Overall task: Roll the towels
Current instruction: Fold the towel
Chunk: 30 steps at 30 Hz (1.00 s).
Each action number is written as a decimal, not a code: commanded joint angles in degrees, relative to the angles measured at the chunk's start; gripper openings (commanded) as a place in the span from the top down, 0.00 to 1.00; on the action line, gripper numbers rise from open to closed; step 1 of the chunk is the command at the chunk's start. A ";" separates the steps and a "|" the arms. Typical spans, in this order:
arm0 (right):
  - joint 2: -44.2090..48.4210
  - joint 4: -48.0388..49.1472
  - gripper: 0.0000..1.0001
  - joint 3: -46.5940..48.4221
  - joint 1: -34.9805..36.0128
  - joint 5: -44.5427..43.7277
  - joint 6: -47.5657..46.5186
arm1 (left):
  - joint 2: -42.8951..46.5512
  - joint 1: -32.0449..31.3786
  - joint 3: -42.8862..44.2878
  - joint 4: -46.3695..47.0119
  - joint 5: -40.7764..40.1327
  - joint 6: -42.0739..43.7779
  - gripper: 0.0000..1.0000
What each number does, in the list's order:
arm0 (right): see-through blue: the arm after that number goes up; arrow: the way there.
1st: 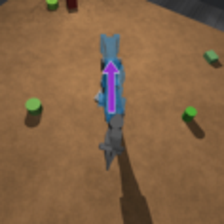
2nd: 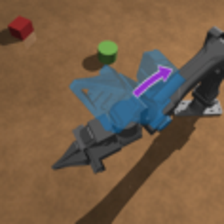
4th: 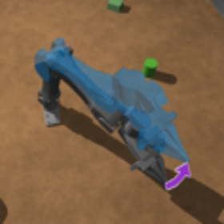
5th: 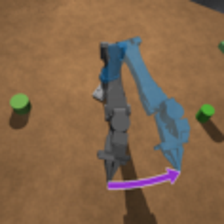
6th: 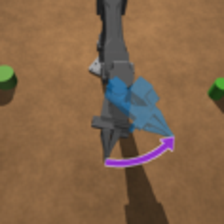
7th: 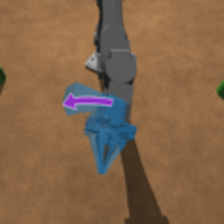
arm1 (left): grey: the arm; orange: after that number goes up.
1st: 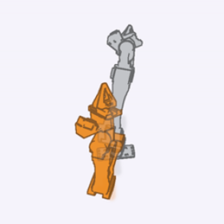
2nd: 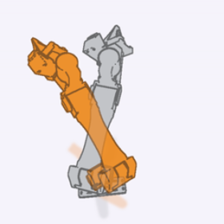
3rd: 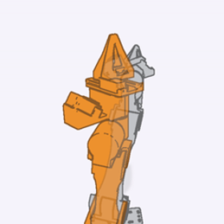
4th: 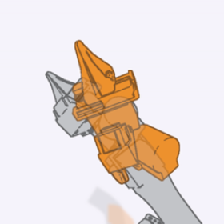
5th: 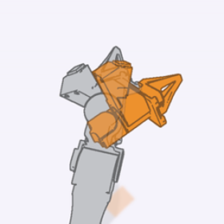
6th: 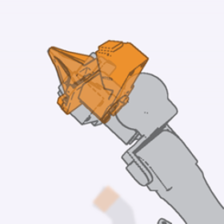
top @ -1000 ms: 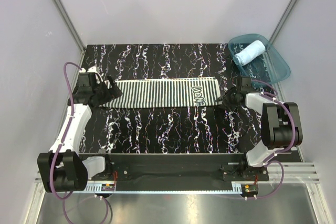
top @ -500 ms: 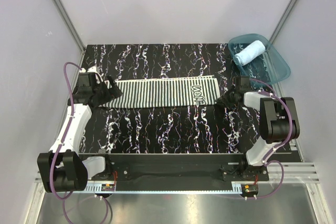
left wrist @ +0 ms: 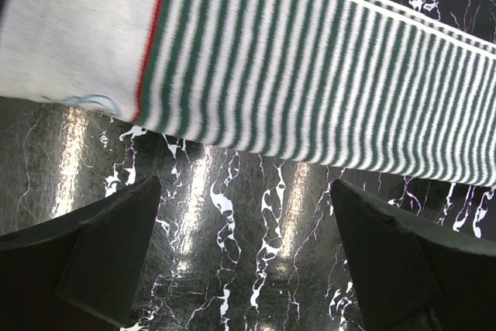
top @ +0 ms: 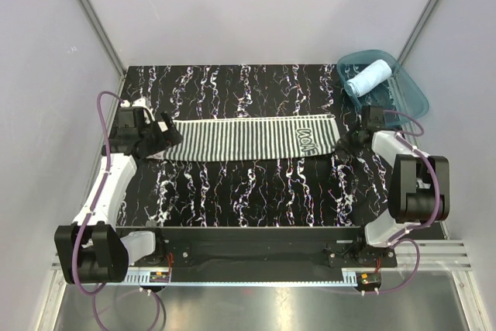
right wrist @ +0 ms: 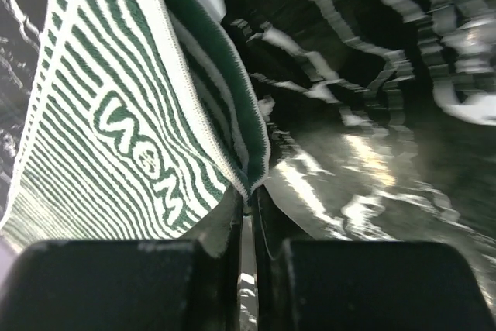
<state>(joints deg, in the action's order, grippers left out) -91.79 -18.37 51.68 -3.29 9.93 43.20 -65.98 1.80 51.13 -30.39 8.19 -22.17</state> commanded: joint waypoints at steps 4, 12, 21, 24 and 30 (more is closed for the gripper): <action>4.60 -11.59 1.00 8.07 -0.84 -8.53 -8.30 | 3.04 -0.40 2.13 -0.81 -1.33 2.05 0.01; 1.37 -19.50 1.00 28.71 13.73 -9.50 -9.80 | 4.63 -0.40 0.90 0.42 -1.77 1.17 0.01; -18.23 -25.57 1.00 59.91 35.27 -8.80 -7.78 | 7.08 -0.22 4.15 -3.35 -10.10 -0.67 0.01; -25.79 -26.36 1.00 70.02 39.74 -7.48 -6.29 | 11.73 0.83 3.98 -3.97 -15.90 -3.66 0.01; -38.10 -26.63 1.00 87.35 45.21 -5.63 -3.48 | 25.53 2.15 0.20 -2.22 -27.25 -11.57 0.01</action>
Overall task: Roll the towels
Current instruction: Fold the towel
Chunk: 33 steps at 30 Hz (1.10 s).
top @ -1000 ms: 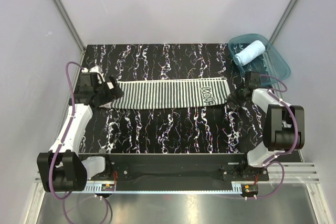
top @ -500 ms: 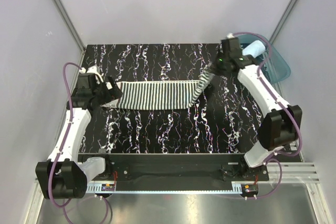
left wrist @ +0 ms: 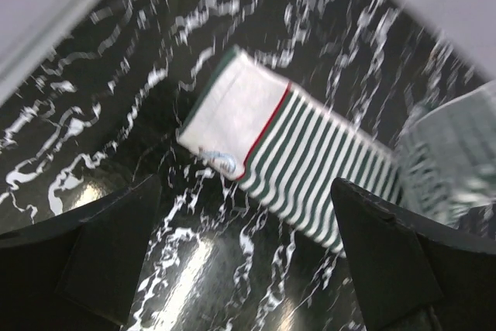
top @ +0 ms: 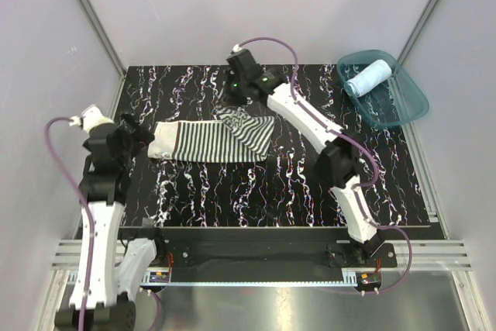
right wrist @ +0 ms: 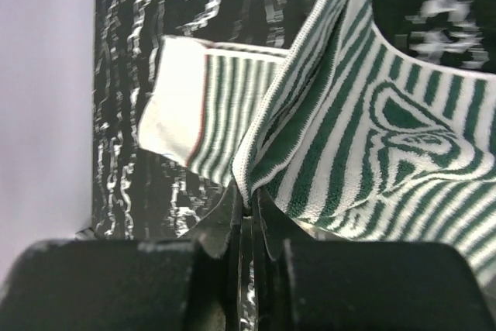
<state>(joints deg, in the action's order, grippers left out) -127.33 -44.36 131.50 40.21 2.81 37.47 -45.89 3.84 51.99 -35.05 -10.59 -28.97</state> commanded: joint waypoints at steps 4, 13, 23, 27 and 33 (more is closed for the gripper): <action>-6.79 3.03 1.00 12.46 4.43 2.90 4.54 | 10.63 0.12 -2.58 0.95 -11.29 -4.78 0.01; -10.04 15.77 1.00 11.06 9.45 1.50 4.80 | 16.88 -0.40 -7.60 -1.25 -13.31 -3.90 0.01; -19.26 26.24 1.00 17.20 12.88 5.18 5.68 | 16.62 -1.02 -7.25 -1.51 -14.99 -3.20 0.01; -22.69 31.17 0.99 17.21 13.84 10.45 6.29 | 16.71 -1.02 -7.25 -1.52 -15.42 -3.11 0.01; -25.78 33.99 0.88 15.20 14.02 17.31 6.21 | 15.92 -1.02 -7.16 -1.69 -15.69 -2.93 0.01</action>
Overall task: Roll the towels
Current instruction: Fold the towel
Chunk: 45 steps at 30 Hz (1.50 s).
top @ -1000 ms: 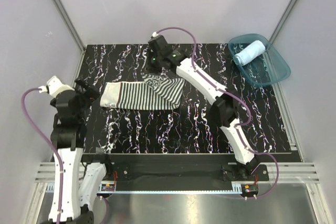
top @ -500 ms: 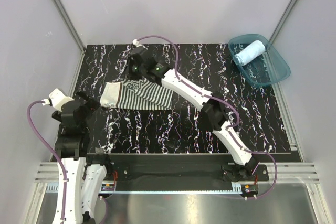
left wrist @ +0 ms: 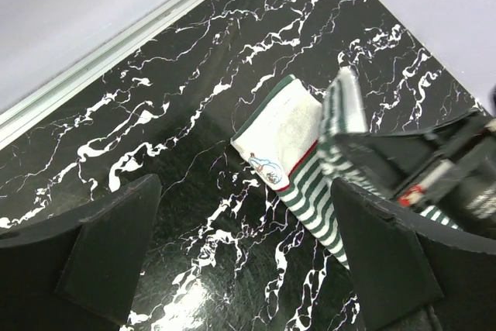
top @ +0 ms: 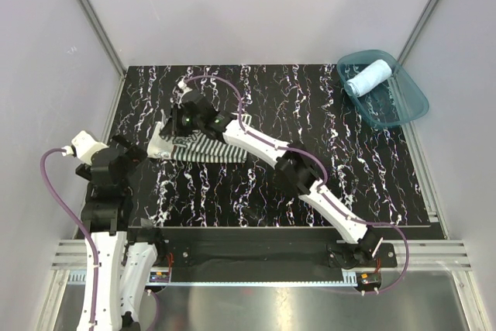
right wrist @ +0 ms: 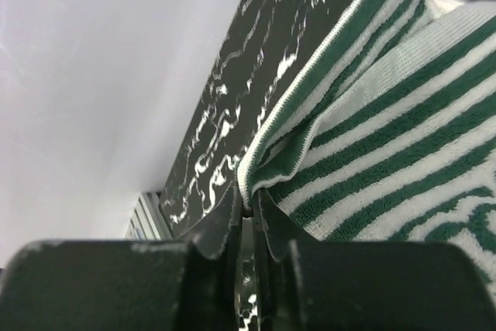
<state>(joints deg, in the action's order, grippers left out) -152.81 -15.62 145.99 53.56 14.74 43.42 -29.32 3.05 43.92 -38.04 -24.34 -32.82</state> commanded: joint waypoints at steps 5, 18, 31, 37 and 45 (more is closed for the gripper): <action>3.82 8.50 0.54 -8.70 1.46 11.97 -2.54 | -1.09 -0.24 1.17 1.22 -1.85 1.00 0.01; 39.23 8.85 0.00 -47.09 -5.91 1.26 -6.59 | -5.39 -0.32 2.04 1.04 3.76 4.78 0.01; 47.71 -5.74 0.08 -70.14 -18.76 -3.50 -6.06 | -16.98 0.03 2.74 2.27 13.26 8.47 0.01; 42.26 -1.97 0.10 -70.32 -18.84 1.33 -3.96 | -27.70 6.08 2.67 4.98 25.90 6.37 0.01; 40.40 -0.12 0.11 -70.23 -18.84 3.97 -3.52 | -38.07 14.61 -0.68 13.34 35.31 0.66 0.01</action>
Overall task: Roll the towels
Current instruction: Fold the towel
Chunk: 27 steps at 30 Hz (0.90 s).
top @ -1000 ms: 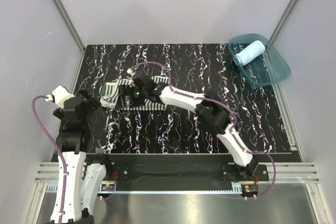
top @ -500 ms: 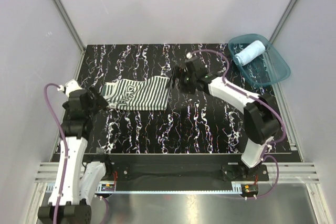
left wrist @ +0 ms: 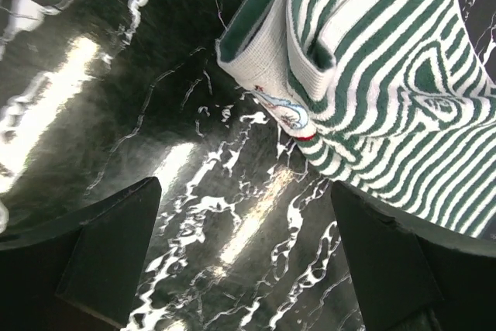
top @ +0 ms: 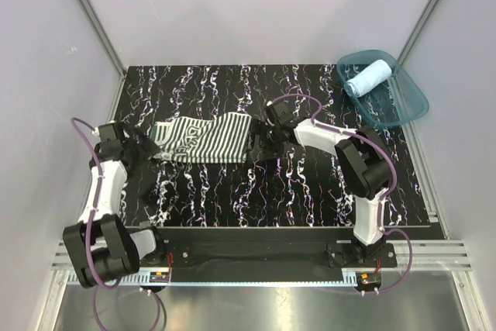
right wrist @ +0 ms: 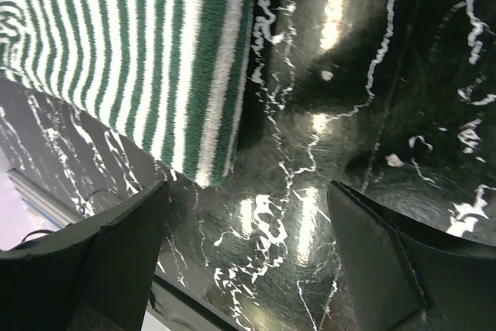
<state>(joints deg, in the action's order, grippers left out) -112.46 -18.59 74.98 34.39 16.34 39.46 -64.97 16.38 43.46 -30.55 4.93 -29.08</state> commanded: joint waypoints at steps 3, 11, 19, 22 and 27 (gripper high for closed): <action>-0.56 3.73 0.12 0.17 0.32 3.26 0.61 | -5.68 1.37 0.04 8.48 6.59 -5.54 0.01; -1.79 7.77 0.15 -2.38 0.32 6.07 2.55 | -12.89 1.37 0.30 14.19 2.02 -10.90 0.02; -2.84 10.15 0.18 -4.14 0.41 7.48 2.99 | -23.00 1.46 2.59 17.09 2.45 -13.28 0.31; -4.16 12.25 0.23 -4.40 0.41 9.23 3.86 | -25.11 1.46 3.12 18.41 3.51 -13.90 0.49; -6.01 14.89 0.38 -4.40 0.59 10.73 5.36 | -24.77 1.37 2.68 18.59 3.86 -13.72 0.56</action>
<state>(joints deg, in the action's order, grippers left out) -116.55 -5.78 71.44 34.41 26.24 44.12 -90.11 17.56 45.39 -14.20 9.06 -42.57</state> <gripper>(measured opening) 0.627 0.448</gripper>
